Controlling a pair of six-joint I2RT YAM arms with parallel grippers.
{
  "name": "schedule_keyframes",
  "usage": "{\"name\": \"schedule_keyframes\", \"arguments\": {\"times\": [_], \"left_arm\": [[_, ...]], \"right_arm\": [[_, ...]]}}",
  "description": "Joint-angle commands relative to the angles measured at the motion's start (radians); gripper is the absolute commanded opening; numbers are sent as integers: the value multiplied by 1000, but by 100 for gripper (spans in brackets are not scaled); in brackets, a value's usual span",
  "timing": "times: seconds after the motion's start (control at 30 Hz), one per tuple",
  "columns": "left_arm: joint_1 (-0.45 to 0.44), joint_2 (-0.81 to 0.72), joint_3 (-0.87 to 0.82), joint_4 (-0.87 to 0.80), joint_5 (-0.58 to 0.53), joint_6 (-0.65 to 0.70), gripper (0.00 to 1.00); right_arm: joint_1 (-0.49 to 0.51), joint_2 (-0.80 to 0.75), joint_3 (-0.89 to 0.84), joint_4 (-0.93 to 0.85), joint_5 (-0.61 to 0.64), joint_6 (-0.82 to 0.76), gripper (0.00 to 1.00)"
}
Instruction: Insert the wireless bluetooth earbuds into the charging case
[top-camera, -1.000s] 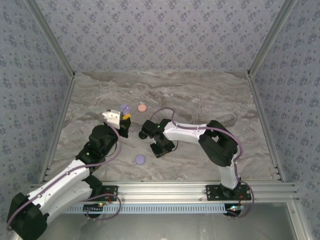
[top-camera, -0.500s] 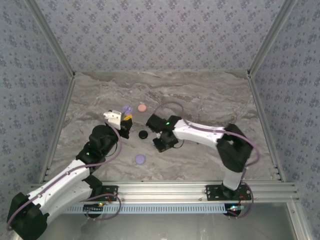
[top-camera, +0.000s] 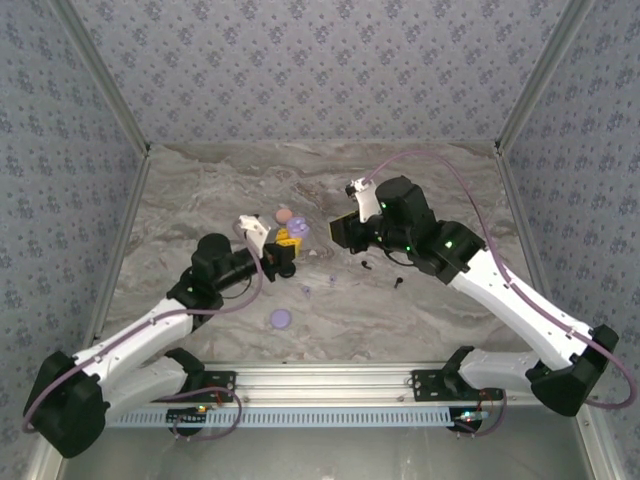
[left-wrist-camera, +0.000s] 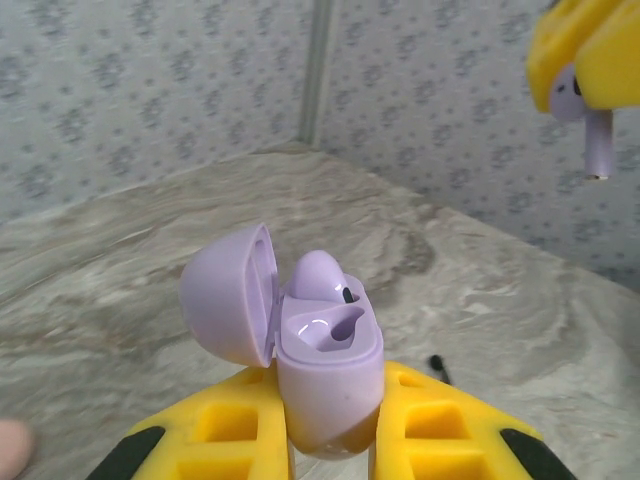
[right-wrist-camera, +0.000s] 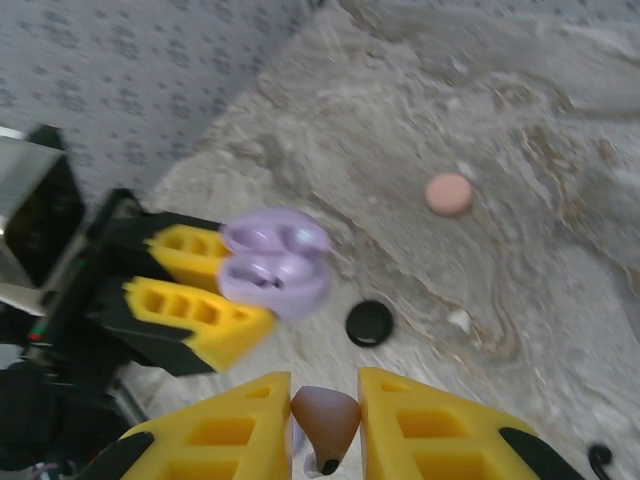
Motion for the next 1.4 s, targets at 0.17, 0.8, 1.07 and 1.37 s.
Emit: {"name": "schedule_keyframes", "arguments": {"times": [0.17, 0.8, 1.07, 1.37], "left_arm": [[-55, 103, 100, 97, 184, 5, 0], [-72, 147, 131, 103, 164, 0, 0], [-72, 146, 134, 109, 165, -1, 0], [-74, 153, 132, 102, 155, -6, 0]], "right_arm": [[38, 22, 9, 84, -17, -55, 23], [63, 45, -34, 72, 70, -82, 23], [64, 48, -49, 63, 89, -81, 23], [63, 25, -39, 90, 105, -85, 23]]}}
